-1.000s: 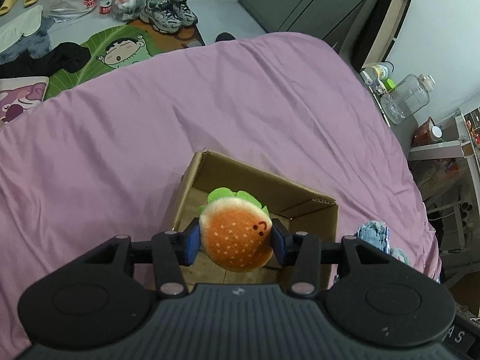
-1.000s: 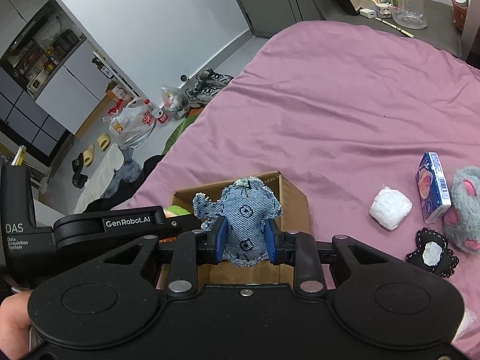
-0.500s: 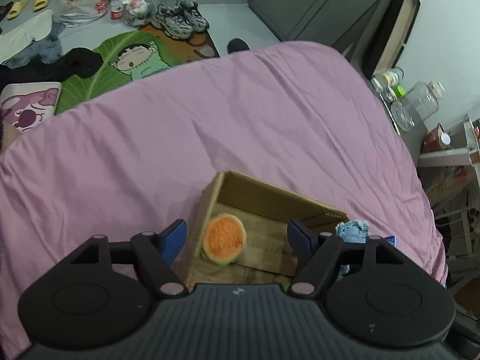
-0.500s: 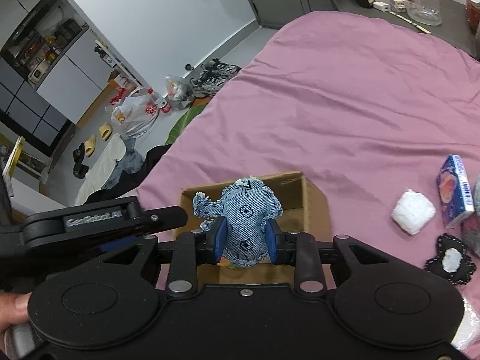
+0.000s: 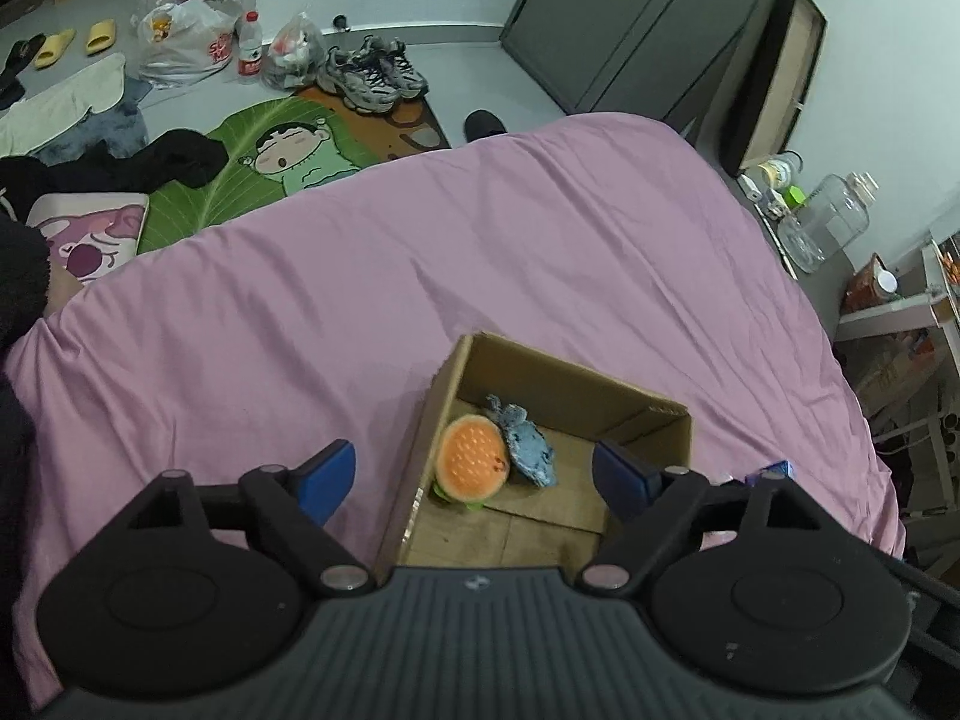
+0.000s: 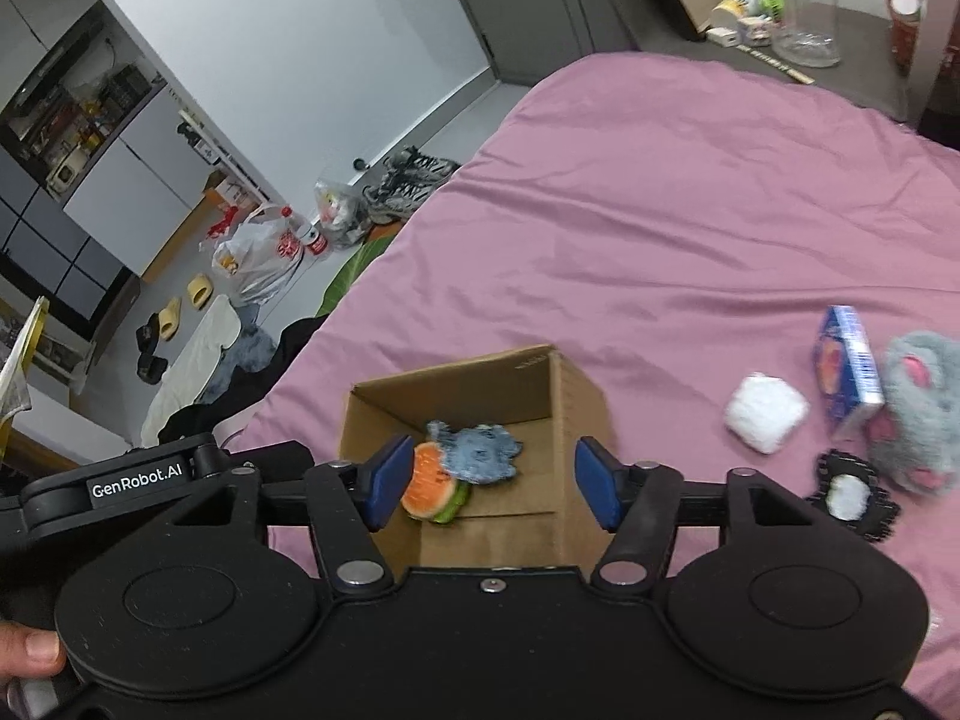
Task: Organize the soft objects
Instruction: 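Move the left tool to the black plush while the right tool reaches the plastic bag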
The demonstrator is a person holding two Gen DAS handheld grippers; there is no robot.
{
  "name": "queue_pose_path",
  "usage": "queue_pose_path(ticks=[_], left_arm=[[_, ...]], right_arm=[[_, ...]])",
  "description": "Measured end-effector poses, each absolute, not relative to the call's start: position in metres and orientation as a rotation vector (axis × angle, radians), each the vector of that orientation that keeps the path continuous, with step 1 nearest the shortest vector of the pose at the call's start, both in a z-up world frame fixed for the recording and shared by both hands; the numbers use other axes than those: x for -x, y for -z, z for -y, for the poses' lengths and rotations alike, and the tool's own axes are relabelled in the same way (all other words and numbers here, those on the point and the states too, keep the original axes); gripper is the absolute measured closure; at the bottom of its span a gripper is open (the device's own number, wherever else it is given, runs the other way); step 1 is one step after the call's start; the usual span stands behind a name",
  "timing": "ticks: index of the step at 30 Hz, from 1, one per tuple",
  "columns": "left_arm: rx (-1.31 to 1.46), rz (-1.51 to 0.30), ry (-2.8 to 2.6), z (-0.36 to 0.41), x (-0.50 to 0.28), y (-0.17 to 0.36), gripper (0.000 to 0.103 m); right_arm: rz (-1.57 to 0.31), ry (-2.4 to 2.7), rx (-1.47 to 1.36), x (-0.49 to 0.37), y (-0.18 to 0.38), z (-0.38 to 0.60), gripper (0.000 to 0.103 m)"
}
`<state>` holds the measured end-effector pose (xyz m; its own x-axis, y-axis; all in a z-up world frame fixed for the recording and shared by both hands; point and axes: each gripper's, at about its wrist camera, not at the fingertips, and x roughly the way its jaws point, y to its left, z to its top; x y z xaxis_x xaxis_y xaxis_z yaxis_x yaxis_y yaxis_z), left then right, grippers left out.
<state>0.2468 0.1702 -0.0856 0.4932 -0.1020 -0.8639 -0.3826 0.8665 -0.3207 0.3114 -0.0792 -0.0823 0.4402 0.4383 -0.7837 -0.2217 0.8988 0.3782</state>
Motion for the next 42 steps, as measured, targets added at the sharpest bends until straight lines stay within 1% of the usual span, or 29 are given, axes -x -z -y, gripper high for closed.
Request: queue_pose_path(ticks=[6,11,21,29,42], left_arm=[[0.497,-1.050,-0.159,-0.147,-0.240,0.079,0.017],[0.472,-1.040,-0.131,-0.123,-0.235,0.071,0.017],[0.433,-1.022,-0.087,-0.071,-0.231,0.060,0.017],[0.379,-1.037,-0.068,-0.036,-0.229,0.063,0.017],[0.313,-1.061,-0.033,0.015,-0.226,0.074,0.017]], right_arm=[[-1.022,-0.372,-0.252,-0.304,0.073,0.117,0.041],[-1.000,-0.344,-0.269,-0.297,0.068,0.148,0.032],[-1.010,-0.288,-0.300,-0.287,0.077,0.204,0.031],[-1.048,-0.253,-0.338,-0.279,0.093,0.241,0.031],[-1.160,-0.192,-0.409,-0.270,0.141,0.282,0.031]])
